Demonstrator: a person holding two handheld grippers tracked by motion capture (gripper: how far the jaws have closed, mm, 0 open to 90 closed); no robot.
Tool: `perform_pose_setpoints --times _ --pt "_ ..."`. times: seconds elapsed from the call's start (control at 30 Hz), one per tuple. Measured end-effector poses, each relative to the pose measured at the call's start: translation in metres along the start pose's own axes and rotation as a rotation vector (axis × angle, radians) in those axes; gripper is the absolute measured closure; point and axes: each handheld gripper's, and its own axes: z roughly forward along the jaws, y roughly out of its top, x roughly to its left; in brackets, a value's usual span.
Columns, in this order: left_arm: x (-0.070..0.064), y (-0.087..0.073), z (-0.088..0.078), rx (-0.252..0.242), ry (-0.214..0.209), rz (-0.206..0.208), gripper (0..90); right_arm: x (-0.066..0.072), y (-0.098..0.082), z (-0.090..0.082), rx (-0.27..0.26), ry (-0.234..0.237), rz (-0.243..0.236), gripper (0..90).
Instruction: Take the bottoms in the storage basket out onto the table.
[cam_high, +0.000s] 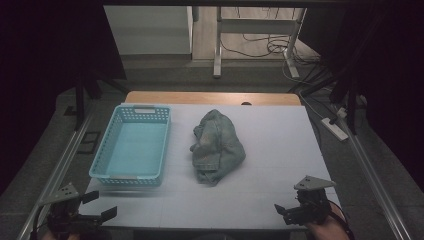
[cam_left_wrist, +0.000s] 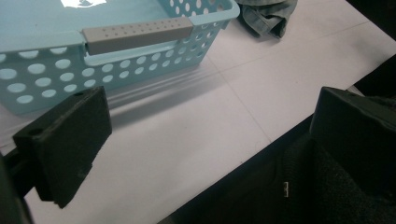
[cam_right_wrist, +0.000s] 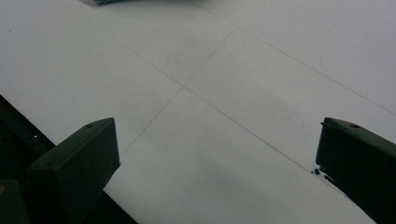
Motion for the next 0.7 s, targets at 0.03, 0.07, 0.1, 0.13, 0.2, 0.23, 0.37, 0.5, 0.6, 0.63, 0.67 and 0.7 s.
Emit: perform_pose_setpoints --times 0.03,0.07,0.1,0.13,0.2,0.23,0.37,0.5,0.6,0.63,0.67,0.7 --pt "-0.0001 -0.0005 -0.0004 0.001 0.001 -0.001 0.0 0.0000 0.0000 0.0000 0.000 -0.001 0.000 0.0" --pt "-0.0001 -0.0010 -0.0008 0.006 0.004 -0.001 0.0 0.0001 0.0000 0.0001 0.000 -0.001 0.000 0.0" --pt "-0.0001 -0.0010 -0.0008 0.006 0.004 -0.001 0.0 0.0001 0.0000 0.0001 0.000 -0.001 0.000 0.0" --pt "-0.0001 -0.0013 -0.0010 0.009 0.005 -0.002 0.0 0.0002 0.0001 0.0000 0.001 -0.001 -0.001 0.0" --pt "-0.0003 -0.0018 -0.0010 0.018 0.010 -0.001 0.0 0.0001 0.0001 0.0000 0.001 -0.002 -0.002 0.0" --pt "-0.0007 -0.0022 -0.0010 0.027 0.016 0.001 0.0 0.0001 0.0001 0.0000 0.001 -0.002 -0.002 0.0" --pt "-0.0014 -0.0029 -0.0008 0.047 0.025 0.003 0.0 0.0002 0.0001 0.0000 0.001 -0.003 -0.001 0.0" --pt "-0.0024 -0.0035 -0.0003 0.071 0.035 0.012 0.0 0.0003 0.0002 0.0000 0.001 -0.004 -0.001 0.0" --pt "-0.0029 -0.0043 -0.0001 0.087 0.039 0.013 0.0 0.0003 0.0002 0.0000 0.001 -0.005 -0.001 0.0" --pt "-0.0029 -0.0043 -0.0001 0.087 0.039 0.013 0.0 0.0003 0.0002 0.0000 0.001 -0.005 -0.001 0.0" --pt "-0.0032 -0.0048 0.0002 0.101 0.041 0.013 0.0 0.0003 0.0003 0.0000 0.002 -0.006 0.001 0.0" --pt "-0.0034 -0.0050 0.0004 0.108 0.041 0.015 0.0 0.0003 0.0003 0.0000 0.001 -0.006 0.001 0.0"
